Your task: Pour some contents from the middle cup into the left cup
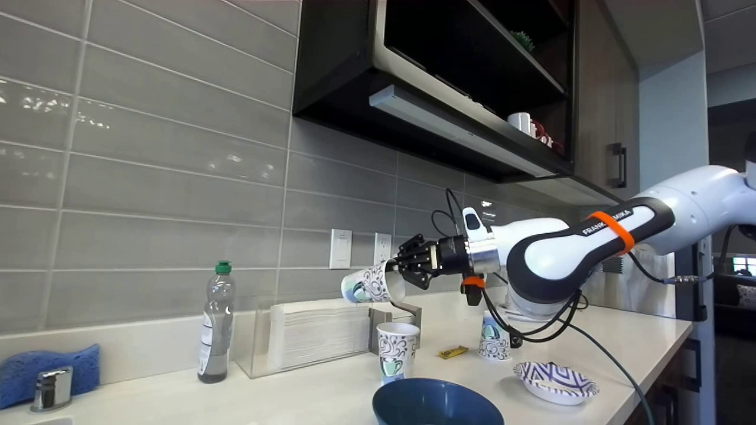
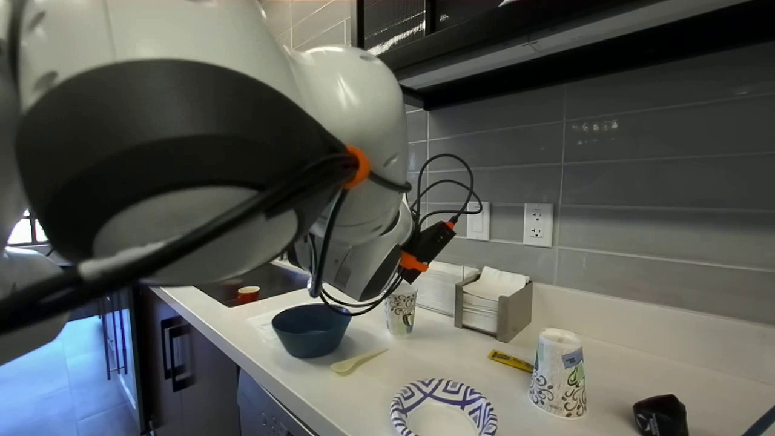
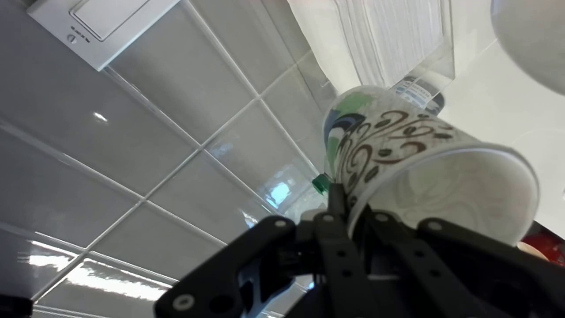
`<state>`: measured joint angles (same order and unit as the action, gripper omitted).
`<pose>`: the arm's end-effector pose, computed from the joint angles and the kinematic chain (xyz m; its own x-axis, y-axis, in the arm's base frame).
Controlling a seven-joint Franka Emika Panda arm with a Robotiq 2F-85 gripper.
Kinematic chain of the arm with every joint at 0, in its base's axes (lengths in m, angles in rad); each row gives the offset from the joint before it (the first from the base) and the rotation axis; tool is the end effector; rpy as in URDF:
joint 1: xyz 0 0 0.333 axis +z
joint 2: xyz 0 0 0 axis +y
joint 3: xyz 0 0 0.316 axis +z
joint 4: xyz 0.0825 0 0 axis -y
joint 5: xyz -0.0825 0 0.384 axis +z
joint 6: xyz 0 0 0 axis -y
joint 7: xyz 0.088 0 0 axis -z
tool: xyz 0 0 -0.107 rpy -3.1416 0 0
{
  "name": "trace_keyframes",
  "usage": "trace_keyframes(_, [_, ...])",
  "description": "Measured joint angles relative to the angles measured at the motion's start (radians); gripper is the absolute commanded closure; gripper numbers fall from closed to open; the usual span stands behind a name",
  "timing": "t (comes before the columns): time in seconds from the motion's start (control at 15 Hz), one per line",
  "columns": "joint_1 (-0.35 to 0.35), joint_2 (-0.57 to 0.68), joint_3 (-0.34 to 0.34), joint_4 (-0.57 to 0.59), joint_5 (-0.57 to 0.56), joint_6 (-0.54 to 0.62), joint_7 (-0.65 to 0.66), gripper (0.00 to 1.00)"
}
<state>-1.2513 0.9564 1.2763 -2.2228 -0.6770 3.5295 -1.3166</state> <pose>0.5815 -0.0183 0.3690 -0.3002 0.7235 0.6216 0.4884 -0.4431 0.7517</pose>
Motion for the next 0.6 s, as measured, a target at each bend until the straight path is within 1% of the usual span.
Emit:
trace_keyframes(0.4, [-0.045,0.152,0.0,0.001,-0.225,-0.009,-0.028,0.99])
trace_keyframes(0.6, [-0.051,0.222,0.0,0.009,-0.311,-0.009,-0.046,0.99])
